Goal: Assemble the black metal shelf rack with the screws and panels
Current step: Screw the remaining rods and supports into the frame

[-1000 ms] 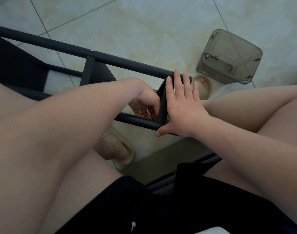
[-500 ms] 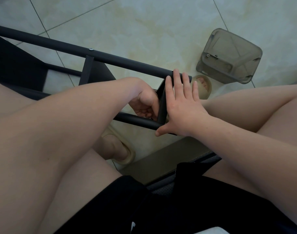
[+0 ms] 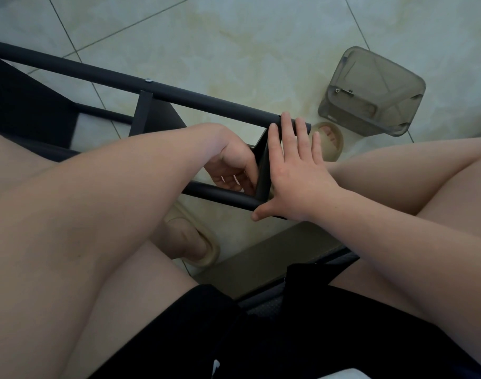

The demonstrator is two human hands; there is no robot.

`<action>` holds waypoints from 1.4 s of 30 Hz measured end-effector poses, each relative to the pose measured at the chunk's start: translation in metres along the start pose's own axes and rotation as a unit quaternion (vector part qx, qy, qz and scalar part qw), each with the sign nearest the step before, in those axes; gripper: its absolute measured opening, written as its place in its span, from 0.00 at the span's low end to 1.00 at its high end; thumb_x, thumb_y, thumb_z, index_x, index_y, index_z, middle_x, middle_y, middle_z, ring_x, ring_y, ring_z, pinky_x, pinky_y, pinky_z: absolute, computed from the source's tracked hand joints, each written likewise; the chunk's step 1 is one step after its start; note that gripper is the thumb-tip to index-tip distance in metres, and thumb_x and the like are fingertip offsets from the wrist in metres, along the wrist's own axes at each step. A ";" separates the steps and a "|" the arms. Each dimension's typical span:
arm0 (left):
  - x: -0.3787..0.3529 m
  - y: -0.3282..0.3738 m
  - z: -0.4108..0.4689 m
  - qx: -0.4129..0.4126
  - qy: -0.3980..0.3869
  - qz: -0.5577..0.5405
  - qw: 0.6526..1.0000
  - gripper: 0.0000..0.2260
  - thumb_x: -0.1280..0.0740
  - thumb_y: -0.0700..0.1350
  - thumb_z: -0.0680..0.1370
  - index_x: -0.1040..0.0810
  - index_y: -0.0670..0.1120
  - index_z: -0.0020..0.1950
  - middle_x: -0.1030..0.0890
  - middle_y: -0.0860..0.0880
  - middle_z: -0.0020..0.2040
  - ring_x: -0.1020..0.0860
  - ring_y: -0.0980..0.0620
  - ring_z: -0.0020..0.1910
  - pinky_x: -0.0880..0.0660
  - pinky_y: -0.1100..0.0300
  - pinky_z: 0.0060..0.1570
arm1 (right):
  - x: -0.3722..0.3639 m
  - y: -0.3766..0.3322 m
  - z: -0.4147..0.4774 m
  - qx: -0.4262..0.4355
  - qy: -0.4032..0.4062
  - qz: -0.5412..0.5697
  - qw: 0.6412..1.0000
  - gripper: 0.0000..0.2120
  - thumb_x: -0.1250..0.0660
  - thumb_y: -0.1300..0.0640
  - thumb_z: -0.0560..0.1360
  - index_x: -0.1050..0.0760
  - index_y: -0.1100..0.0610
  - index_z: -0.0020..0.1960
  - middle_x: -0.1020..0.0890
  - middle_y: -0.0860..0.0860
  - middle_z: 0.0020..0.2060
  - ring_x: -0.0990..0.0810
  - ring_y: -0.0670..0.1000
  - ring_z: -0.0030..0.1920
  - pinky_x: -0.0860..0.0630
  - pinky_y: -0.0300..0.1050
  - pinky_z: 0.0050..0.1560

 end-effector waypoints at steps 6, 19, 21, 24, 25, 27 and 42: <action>-0.002 0.003 0.004 -0.005 0.008 0.006 1.000 0.03 0.31 0.39 0.76 0.18 0.45 0.45 0.19 0.50 0.37 0.26 0.56 0.34 0.28 0.64 0.38 | 0.000 0.000 0.000 0.000 -0.003 0.001 1.000 0.76 0.27 0.24 0.59 0.72 0.63 0.79 0.71 0.63 0.78 0.71 0.66 0.78 0.66 0.65 0.76; -0.003 0.007 0.002 -0.021 0.003 -0.001 1.000 0.06 0.34 0.35 0.77 0.19 0.44 0.45 0.19 0.51 0.35 0.26 0.56 0.33 0.28 0.65 0.37 | 0.000 0.000 0.000 0.000 -0.005 0.009 1.000 0.76 0.26 0.24 0.59 0.72 0.63 0.79 0.72 0.62 0.78 0.72 0.66 0.78 0.67 0.64 0.76; -0.003 0.006 0.001 -0.022 -0.002 -0.004 1.000 0.07 0.34 0.35 0.77 0.19 0.44 0.45 0.19 0.51 0.35 0.26 0.56 0.33 0.28 0.65 0.38 | 0.000 0.000 0.000 -0.001 -0.005 0.009 1.000 0.76 0.26 0.24 0.59 0.72 0.63 0.79 0.71 0.62 0.78 0.72 0.66 0.78 0.67 0.64 0.76; -0.003 0.007 0.000 -0.026 -0.006 -0.003 1.000 0.07 0.34 0.34 0.77 0.18 0.45 0.45 0.19 0.51 0.35 0.25 0.56 0.33 0.27 0.65 0.38 | 0.000 0.000 0.000 -0.002 -0.004 0.007 1.000 0.76 0.26 0.24 0.59 0.72 0.63 0.79 0.71 0.62 0.78 0.71 0.66 0.78 0.67 0.64 0.76; -0.003 0.007 -0.001 -0.026 -0.006 -0.002 1.000 0.08 0.34 0.34 0.77 0.18 0.45 0.45 0.19 0.51 0.35 0.25 0.56 0.33 0.27 0.65 0.38 | 0.000 0.000 0.000 -0.001 -0.004 0.007 1.000 0.76 0.26 0.24 0.58 0.72 0.63 0.79 0.71 0.62 0.78 0.71 0.66 0.78 0.67 0.64 0.76; -0.003 0.007 -0.001 -0.027 -0.008 0.000 1.000 0.08 0.34 0.34 0.77 0.18 0.45 0.45 0.19 0.51 0.35 0.25 0.56 0.33 0.27 0.65 0.38 | 0.000 0.000 0.000 -0.001 -0.003 0.006 1.000 0.76 0.26 0.24 0.58 0.72 0.63 0.79 0.71 0.62 0.78 0.71 0.66 0.78 0.67 0.64 0.76; -0.002 0.004 0.004 -0.005 0.018 0.008 1.000 0.04 0.32 0.37 0.77 0.19 0.44 0.46 0.20 0.51 0.36 0.29 0.56 0.33 0.30 0.65 0.39 | -0.001 0.000 0.001 0.001 0.000 0.006 1.000 0.77 0.26 0.24 0.58 0.72 0.63 0.79 0.71 0.63 0.78 0.71 0.66 0.78 0.68 0.64 0.76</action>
Point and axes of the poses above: each hand's wrist, its own z-axis towards the middle knuckle, its own x-axis out of the back of the hand, y = z × x, the point moved 6 cm from there along z, towards the middle knuckle
